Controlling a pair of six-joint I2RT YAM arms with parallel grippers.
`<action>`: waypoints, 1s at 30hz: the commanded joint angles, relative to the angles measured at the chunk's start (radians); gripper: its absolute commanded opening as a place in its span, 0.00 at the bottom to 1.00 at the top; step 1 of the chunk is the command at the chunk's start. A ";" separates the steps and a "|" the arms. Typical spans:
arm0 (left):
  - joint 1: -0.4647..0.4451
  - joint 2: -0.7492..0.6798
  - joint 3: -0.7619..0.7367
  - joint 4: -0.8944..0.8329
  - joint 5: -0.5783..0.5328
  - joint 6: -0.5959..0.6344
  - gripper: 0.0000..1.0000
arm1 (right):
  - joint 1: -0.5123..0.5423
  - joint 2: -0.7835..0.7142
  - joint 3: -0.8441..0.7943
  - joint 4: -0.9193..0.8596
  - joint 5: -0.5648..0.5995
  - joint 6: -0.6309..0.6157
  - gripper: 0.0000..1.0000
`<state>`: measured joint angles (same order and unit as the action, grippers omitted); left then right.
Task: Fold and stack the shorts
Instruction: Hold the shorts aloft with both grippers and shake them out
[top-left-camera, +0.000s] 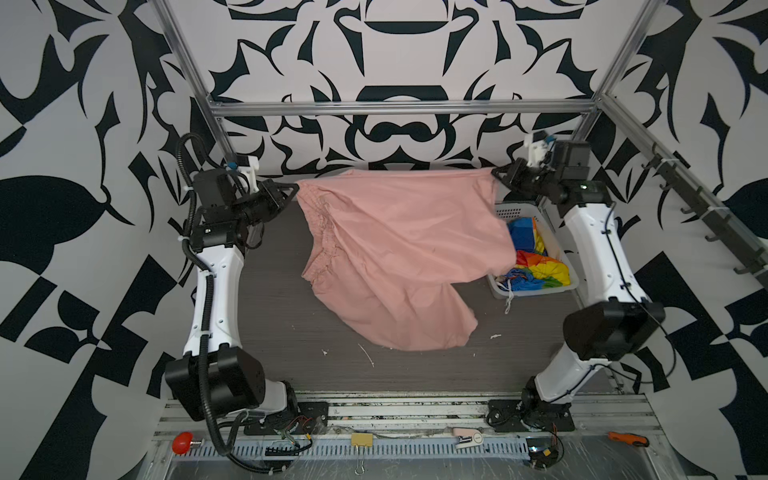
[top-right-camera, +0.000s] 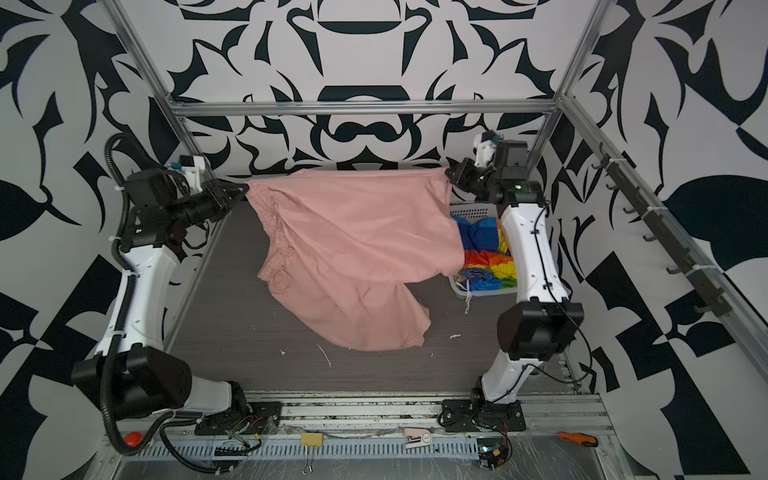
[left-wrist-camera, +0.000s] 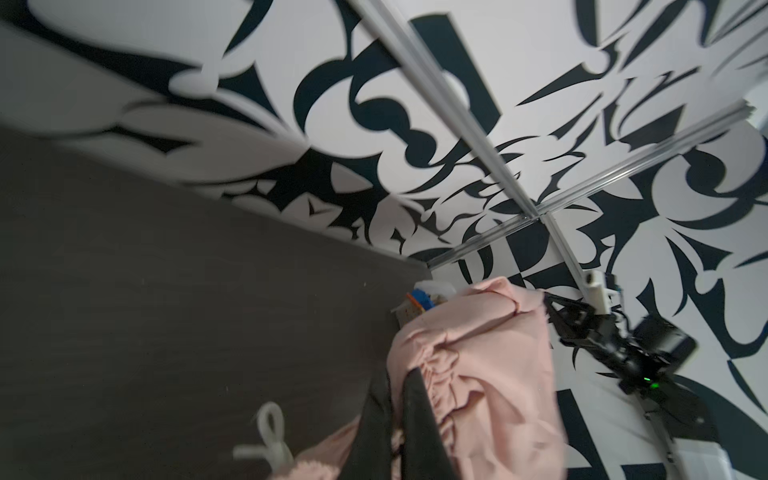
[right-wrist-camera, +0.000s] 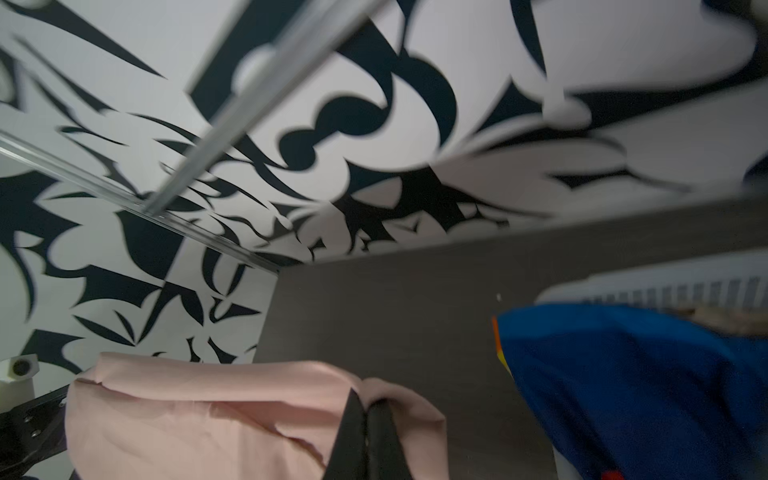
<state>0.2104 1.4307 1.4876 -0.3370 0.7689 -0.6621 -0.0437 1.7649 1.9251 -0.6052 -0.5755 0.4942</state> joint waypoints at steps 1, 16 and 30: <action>0.063 -0.061 0.022 0.041 -0.060 -0.059 0.00 | -0.058 -0.117 0.052 0.036 0.127 0.001 0.00; 0.057 -0.293 0.250 0.124 -0.051 -0.218 0.00 | -0.057 -0.532 0.021 0.297 -0.008 0.128 0.00; 0.108 -0.042 0.031 0.093 -0.050 -0.319 0.00 | -0.046 0.259 0.623 -0.056 0.019 0.115 0.00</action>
<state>0.2752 1.2247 1.6730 -0.2184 0.7979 -0.9260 -0.0799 1.7992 2.5202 -0.4843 -0.6769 0.6109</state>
